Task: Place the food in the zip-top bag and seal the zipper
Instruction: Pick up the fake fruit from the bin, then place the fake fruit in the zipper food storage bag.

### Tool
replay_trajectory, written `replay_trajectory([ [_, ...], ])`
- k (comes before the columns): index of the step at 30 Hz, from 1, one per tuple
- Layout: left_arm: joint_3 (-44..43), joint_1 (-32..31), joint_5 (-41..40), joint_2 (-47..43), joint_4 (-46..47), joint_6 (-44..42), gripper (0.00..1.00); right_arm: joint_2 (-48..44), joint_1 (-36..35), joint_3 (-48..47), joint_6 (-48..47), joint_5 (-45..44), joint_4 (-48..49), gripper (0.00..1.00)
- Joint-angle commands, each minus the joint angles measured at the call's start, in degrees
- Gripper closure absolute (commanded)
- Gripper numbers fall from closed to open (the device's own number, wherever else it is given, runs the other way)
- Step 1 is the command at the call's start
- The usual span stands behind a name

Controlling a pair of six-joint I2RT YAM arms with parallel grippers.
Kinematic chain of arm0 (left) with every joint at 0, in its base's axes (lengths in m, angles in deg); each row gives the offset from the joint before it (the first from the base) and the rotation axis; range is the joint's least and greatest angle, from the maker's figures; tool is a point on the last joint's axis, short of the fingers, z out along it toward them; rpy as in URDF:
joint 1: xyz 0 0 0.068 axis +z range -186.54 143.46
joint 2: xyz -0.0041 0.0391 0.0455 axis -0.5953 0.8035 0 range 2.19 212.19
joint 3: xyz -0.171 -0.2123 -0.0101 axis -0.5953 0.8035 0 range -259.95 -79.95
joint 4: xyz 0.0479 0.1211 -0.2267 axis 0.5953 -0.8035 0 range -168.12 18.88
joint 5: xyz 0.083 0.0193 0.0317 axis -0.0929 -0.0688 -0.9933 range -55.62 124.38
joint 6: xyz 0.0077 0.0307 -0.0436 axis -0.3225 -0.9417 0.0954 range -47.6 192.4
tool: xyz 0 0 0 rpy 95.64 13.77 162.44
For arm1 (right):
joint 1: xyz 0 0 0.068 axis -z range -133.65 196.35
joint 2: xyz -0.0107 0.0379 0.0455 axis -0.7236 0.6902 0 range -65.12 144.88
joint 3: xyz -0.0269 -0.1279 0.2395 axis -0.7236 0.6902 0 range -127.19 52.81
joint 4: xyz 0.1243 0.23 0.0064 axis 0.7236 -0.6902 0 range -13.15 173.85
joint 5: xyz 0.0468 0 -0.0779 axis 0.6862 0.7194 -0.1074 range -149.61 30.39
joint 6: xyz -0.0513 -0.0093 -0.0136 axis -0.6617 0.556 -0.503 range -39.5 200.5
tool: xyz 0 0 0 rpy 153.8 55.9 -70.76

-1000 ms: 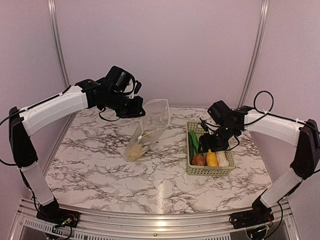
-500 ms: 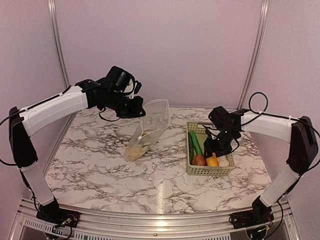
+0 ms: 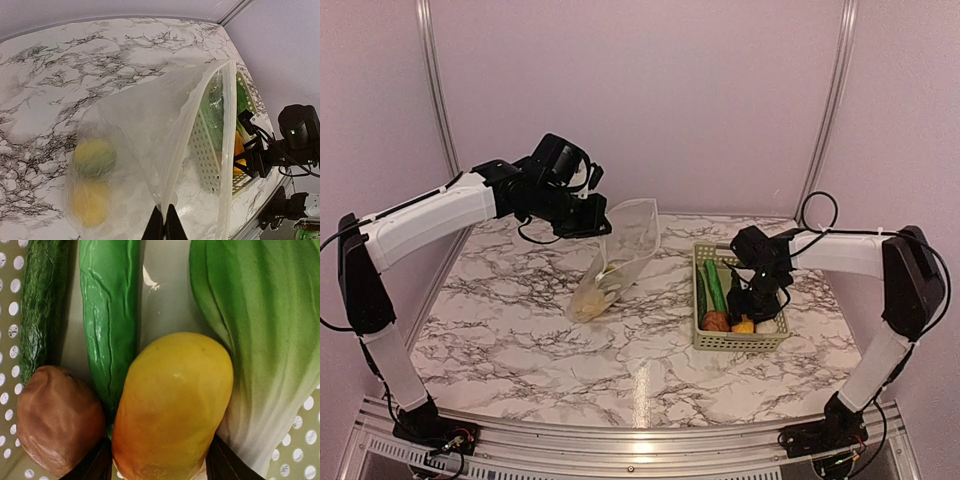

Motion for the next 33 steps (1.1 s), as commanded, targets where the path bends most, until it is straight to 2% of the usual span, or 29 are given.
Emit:
replay_trajectory([
  [1,1.00,0.45,0.37,-1.33,0.81,0.35,1.00,2.49,0.08,-0.82,4.19,-0.99,4.56,0.46],
  [6,2.15,0.41,0.29,-2.06,1.21,0.60,1.00,0.74,0.08,-3.30,3.99,-1.02,3.02,0.56],
  [12,2.90,0.45,0.06,-2.34,1.54,0.69,1.00,-3.97,0.01,-10.51,4.19,-1.34,-0.81,0.58],
  [20,1.44,0.45,0.27,-0.64,2.17,1.18,1.00,-9.03,-5.47,-20.79,2.59,7.42,9.89,0.61],
  [28,-1.64,0.45,1.85,1.17,2.33,2.26,1.00,-7.22,-11.81,-24.79,3.33,13.11,23.23,0.61],
  [33,-2.96,0.45,2.42,1.52,2.02,2.66,1.00,-1.98,-14.16,-28.79,1.38,12.85,25.44,0.60],
])
